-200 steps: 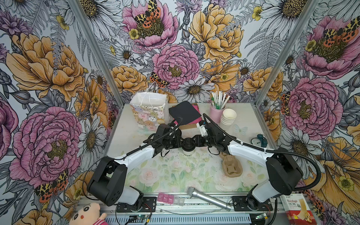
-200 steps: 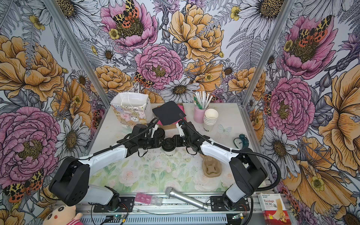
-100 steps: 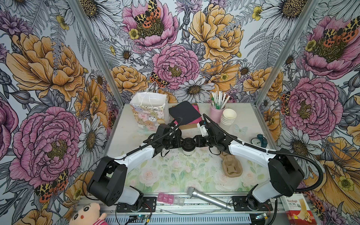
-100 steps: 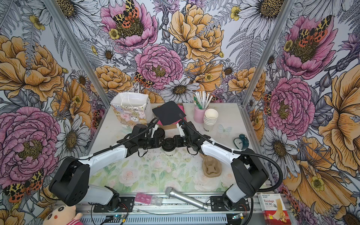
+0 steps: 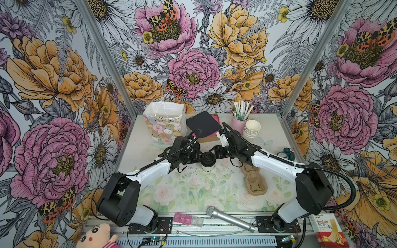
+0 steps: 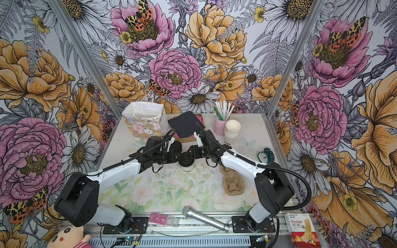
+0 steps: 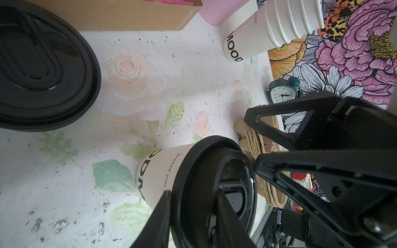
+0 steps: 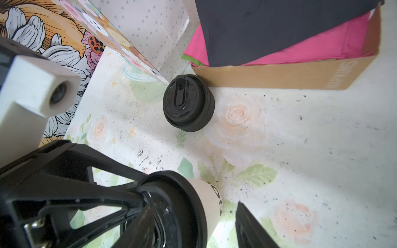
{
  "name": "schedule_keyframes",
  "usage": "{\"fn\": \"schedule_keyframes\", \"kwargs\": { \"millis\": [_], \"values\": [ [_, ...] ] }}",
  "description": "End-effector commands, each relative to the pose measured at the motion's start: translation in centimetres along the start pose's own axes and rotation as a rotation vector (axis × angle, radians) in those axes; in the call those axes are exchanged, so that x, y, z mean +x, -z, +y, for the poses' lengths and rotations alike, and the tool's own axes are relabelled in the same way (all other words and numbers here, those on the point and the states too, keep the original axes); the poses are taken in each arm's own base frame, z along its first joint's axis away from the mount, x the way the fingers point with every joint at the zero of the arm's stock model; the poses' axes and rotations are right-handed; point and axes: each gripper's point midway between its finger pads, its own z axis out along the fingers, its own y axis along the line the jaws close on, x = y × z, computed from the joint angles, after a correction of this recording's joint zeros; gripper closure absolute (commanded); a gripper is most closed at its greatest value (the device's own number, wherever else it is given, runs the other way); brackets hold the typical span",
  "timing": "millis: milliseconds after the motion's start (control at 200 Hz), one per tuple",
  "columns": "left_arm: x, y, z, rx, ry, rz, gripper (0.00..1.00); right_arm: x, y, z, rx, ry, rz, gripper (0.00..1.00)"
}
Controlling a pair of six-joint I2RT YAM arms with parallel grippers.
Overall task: Pack a coffee takeout order
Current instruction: Close the lid on the coffee cup.
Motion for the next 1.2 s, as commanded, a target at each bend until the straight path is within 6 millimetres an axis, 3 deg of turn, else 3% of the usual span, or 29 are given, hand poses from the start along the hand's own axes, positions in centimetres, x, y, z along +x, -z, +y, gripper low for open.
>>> {"fn": "schedule_keyframes", "kwargs": {
  "millis": [0,180,800,950,1196],
  "values": [
    [3.1,-0.8,3.2,-0.13,0.025,0.103,0.66,-0.6,-0.6,-0.3,0.008,0.016,0.002,0.4],
    [3.2,-0.9,3.2,-0.13,0.021,0.108,0.66,0.0,-1.4,-0.8,0.011,0.007,0.03,0.42],
    [3.7,-1.0,3.6,-0.14,0.027,0.117,0.66,7.5,-2.4,-4.9,0.104,-0.114,0.162,0.47],
    [3.6,-1.0,3.5,-0.137,0.027,0.116,0.66,6.7,-2.2,-4.5,0.087,-0.112,0.139,0.47],
    [3.3,-0.8,3.3,-0.136,0.023,0.11,0.66,1.7,-0.3,-1.2,0.004,-0.066,0.024,0.45]
  ]
}}
